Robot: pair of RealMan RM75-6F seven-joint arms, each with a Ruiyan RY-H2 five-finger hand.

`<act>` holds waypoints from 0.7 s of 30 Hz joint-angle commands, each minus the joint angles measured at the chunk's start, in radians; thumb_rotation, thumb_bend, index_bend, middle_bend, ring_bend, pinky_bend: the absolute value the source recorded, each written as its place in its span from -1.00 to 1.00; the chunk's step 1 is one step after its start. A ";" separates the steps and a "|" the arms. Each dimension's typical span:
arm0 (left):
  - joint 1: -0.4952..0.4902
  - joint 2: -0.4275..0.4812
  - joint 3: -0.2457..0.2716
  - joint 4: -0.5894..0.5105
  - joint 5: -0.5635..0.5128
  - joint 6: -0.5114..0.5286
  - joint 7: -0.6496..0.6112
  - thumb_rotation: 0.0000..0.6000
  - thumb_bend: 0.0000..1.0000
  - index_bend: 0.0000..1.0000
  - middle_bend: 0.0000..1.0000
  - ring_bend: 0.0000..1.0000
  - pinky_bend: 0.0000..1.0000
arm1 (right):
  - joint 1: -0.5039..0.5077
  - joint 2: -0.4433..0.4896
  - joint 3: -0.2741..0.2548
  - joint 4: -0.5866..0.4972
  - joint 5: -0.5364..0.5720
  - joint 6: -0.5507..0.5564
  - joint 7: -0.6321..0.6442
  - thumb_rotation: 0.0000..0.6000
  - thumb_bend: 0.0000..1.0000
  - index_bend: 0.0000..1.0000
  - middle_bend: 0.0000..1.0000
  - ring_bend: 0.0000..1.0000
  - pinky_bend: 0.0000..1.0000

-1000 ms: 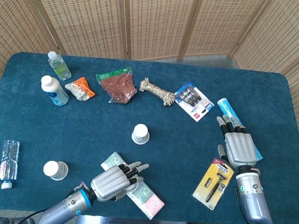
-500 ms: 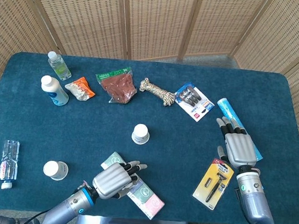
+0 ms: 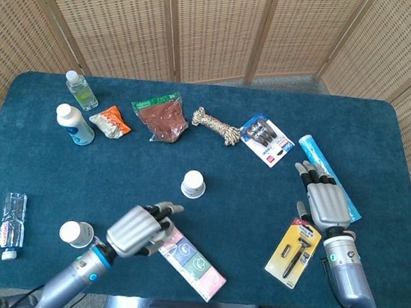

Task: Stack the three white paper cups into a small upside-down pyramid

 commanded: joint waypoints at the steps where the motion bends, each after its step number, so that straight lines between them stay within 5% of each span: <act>1: 0.039 0.076 -0.006 0.011 0.024 0.060 -0.098 1.00 -0.08 0.08 -0.63 -0.61 0.15 | 0.003 -0.005 0.003 0.002 0.007 -0.004 -0.006 1.00 -0.04 -0.94 -1.00 -1.00 -0.58; 9: 0.072 0.158 -0.019 0.078 -0.006 0.084 -0.240 1.00 -0.08 0.03 -0.65 -0.62 0.14 | 0.020 -0.027 0.010 -0.001 0.031 -0.012 -0.038 1.00 -0.04 -0.94 -1.00 -1.00 -0.58; 21: 0.041 0.118 -0.065 0.160 -0.115 0.023 -0.252 1.00 -0.08 0.00 -0.69 -0.63 0.11 | 0.030 -0.052 0.011 -0.009 0.055 -0.009 -0.063 1.00 -0.05 -0.94 -1.00 -1.00 -0.58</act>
